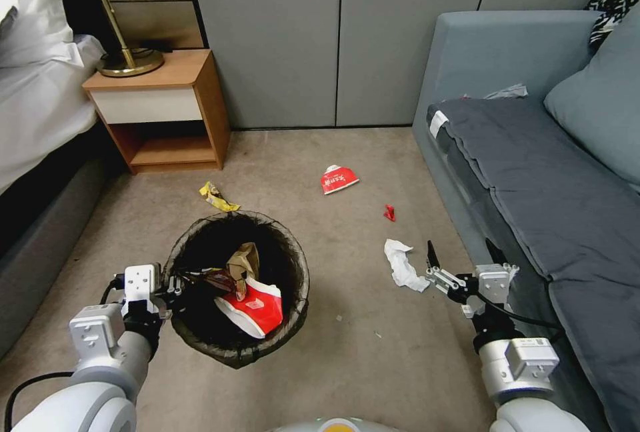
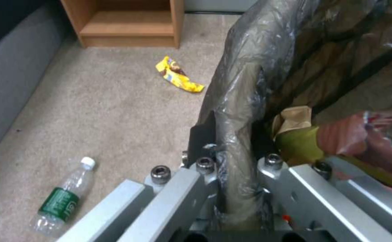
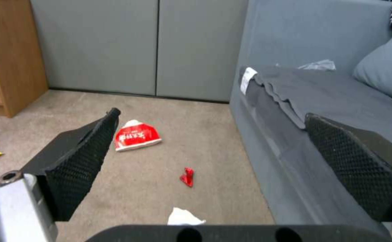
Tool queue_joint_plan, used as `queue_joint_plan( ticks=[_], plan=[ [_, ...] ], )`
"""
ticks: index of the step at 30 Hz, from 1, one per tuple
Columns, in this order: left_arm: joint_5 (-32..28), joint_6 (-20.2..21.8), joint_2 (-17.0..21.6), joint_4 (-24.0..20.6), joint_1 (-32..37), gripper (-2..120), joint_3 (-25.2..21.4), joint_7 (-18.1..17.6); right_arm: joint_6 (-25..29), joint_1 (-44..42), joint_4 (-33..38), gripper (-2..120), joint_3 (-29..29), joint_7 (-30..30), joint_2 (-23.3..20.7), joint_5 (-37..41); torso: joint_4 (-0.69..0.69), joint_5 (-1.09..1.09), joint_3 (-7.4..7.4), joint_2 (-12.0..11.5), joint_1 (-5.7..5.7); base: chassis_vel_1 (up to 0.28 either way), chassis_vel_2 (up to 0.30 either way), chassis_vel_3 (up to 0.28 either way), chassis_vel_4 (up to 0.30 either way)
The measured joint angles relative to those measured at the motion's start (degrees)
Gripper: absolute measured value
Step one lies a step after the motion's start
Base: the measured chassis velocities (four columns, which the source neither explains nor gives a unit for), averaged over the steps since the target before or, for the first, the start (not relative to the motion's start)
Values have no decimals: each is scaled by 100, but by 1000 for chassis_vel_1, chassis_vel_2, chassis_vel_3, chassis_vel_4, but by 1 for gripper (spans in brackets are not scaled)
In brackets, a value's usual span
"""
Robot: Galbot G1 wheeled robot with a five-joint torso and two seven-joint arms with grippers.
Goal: Pick up the trash bin, then pick up the garbage from the floor and place it into the trash bin.
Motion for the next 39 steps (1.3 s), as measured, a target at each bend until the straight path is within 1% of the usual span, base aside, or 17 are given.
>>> queue_joint_plan(
  ticks=[39],
  plan=[
    [-11,-12,-1,0,-93,1,-14,0,10,84,-103,100,-108,22,92,-86,0,0,0,0,0,-79,79,85,-80]
  ],
)
